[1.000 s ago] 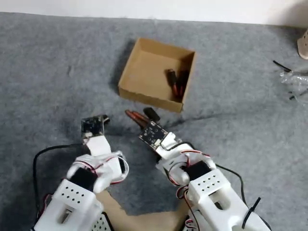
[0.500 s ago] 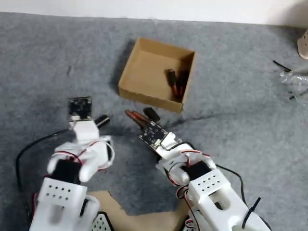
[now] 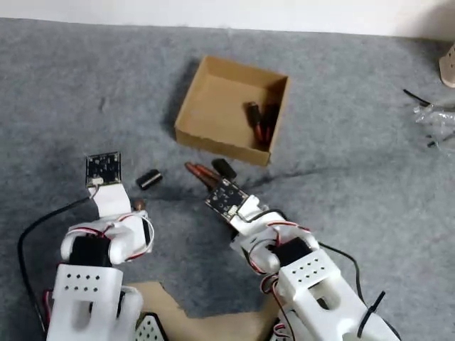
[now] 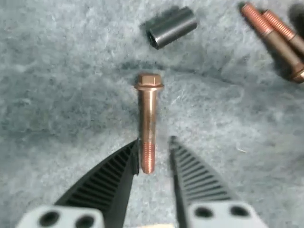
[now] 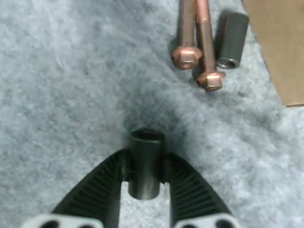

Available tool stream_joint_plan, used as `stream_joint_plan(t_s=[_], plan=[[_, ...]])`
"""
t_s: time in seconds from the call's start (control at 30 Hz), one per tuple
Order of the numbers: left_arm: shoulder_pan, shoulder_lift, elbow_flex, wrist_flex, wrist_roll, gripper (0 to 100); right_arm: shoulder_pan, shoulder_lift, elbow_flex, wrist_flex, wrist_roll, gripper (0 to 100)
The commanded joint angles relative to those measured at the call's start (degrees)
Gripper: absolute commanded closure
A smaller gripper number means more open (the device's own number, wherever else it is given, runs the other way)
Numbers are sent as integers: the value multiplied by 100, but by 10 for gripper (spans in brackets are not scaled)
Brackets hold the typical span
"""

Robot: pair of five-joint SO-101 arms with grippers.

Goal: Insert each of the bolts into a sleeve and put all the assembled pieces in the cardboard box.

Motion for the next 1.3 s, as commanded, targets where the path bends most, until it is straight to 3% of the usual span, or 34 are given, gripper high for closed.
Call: stream_joint_plan(t_s=[0.0, 0.3, 0.6, 0.8, 1.27], plan=[[-57, -22, 215, -431, -35, 765, -101, -127, -92, -180, 79, 994], [-75, -13, 470, -1204, -70, 823, -101, -127, -92, -180, 79, 994], [-92, -13, 892, -1433, -325, 829, -101, -127, -92, -180, 79, 994], [-567, -13, 1393, -2145, -633, 832, -101, -127, -92, -180, 79, 994], [-611, -13, 1596, -2224, -668, 834, -101, -127, -92, -180, 79, 994]])
